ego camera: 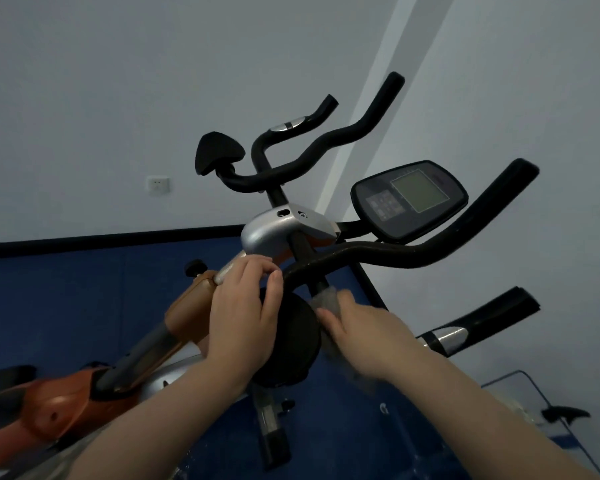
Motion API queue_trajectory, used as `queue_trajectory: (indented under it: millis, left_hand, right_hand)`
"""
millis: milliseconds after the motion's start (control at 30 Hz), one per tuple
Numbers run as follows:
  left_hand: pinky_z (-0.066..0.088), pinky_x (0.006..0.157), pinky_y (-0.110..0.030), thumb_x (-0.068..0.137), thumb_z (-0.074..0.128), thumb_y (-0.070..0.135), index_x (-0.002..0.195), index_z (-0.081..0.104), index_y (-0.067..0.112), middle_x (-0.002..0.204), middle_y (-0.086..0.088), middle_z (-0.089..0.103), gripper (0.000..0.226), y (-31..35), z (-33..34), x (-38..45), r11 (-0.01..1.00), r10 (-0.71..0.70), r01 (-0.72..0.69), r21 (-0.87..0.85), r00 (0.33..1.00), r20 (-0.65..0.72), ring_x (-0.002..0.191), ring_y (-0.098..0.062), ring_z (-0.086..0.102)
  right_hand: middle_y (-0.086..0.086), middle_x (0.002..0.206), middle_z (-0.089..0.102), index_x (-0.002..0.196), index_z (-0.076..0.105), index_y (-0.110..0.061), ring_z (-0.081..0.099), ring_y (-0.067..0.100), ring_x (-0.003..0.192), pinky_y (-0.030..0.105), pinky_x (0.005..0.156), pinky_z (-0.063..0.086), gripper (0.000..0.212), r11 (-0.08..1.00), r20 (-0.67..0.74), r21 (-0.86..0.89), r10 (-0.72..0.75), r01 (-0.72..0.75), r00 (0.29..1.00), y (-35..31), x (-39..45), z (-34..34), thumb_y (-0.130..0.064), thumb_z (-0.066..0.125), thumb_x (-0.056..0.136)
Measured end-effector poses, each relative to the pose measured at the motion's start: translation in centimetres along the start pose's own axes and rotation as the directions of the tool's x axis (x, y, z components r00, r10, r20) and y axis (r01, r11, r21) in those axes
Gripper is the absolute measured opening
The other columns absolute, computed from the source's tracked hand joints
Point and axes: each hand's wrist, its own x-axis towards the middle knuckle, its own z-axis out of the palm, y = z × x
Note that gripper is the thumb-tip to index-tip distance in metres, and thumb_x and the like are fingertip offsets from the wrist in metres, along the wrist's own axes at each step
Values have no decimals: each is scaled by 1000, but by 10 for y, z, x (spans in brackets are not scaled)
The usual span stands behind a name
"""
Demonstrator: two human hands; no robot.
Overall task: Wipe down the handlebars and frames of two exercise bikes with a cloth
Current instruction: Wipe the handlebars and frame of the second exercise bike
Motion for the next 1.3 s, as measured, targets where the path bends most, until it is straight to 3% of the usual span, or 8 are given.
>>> queue_trajectory:
  millis: [100,233,400,533,733,867,1033,1300]
  left_hand:
    - [44,83,-28,94,33,40,92,53,31,99,20,51,22,-2,0,2,1000,10,-10,-14,1000,16,94,1,50]
    - [44,83,-29,93,32,41,90,52,34,101,19,52,21,-5,1,3,999,12,-11,-35,1000,24,98,2,51]
    - [43,80,-23,94,34,40,89,52,34,102,18,54,19,-5,2,4,998,27,-26,-49,999,24,99,4,50]
    - [45,78,-25,94,37,40,88,50,37,100,21,53,14,-7,2,2,996,-1,2,-88,1000,19,98,3,51]
    - [52,82,-42,84,47,58,97,46,47,95,17,57,18,-12,2,-2,951,-217,212,-225,976,2,93,-4,58]
    - [52,80,-44,83,44,62,100,45,47,95,17,55,22,-12,2,-4,950,-234,225,-217,972,-16,90,-5,56]
    - [51,84,-44,83,45,59,107,44,41,101,13,55,30,-11,0,-4,936,-233,224,-272,973,-1,97,-8,56]
    - [49,82,-37,90,38,51,109,42,47,98,11,55,20,-12,0,-4,935,-207,208,-287,978,36,95,-6,56]
  right_hand:
    - [-15,90,51,109,45,-32,56,13,95,36,106,24,65,983,17,-154,-101,102,995,18,-35,-7,-68,-1,82]
    - [-1,94,58,119,45,-29,55,19,80,33,68,30,71,924,-89,-381,-19,-16,996,1,-32,7,-53,-11,84]
    - [4,97,65,113,49,-19,61,25,87,32,64,33,49,971,-152,-46,226,-235,962,-20,24,7,-54,18,98]
    - [0,112,57,140,24,-19,59,18,85,29,61,32,53,974,-259,-193,63,-116,964,-9,-8,28,-49,27,97]
    - [7,113,62,124,40,-25,59,20,88,38,77,48,31,970,99,209,101,-120,990,-5,20,-16,-42,34,100]
    - [-9,79,61,95,37,-40,63,13,69,40,60,53,9,962,-319,253,184,-104,930,3,11,-61,-49,38,94]
    - [-8,105,56,104,56,-29,55,12,93,38,74,45,24,927,-408,88,-301,365,862,-35,40,-57,-46,43,93]
    - [7,104,63,107,74,-28,57,24,88,39,72,48,24,848,-340,-255,-528,464,778,7,55,-43,-32,61,88]
